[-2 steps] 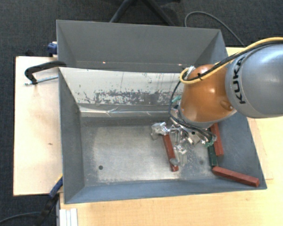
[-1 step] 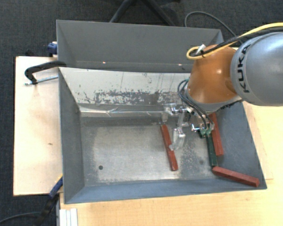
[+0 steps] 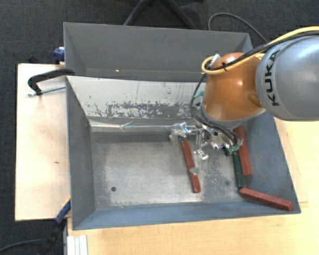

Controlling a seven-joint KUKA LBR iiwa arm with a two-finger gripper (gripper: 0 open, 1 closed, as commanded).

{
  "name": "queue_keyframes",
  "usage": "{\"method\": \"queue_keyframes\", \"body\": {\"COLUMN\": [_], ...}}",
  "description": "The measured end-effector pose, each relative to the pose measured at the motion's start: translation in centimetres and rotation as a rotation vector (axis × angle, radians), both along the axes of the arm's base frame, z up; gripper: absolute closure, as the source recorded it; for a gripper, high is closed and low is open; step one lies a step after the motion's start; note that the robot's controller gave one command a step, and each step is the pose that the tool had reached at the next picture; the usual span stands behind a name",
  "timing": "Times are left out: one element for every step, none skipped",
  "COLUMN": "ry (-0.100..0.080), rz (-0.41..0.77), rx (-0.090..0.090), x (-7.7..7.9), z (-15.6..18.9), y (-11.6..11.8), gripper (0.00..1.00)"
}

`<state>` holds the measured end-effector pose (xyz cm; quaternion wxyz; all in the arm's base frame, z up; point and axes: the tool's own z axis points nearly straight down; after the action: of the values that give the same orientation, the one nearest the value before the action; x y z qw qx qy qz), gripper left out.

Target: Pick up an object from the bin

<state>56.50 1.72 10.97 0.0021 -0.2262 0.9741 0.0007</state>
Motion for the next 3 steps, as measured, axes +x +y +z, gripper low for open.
{"method": "queue_keyframes", "body": {"ry": [0.003, 0.001, 0.001], "rz": [0.627, 0.624, 0.624], "rx": [-0.002, -0.001, -0.001], "x": [-0.68, -0.59, -0.59], "z": [-3.98, -3.88, -3.88], "y": [-1.57, -1.43, -1.44], "gripper": [0.0, 0.0, 1.0]}}
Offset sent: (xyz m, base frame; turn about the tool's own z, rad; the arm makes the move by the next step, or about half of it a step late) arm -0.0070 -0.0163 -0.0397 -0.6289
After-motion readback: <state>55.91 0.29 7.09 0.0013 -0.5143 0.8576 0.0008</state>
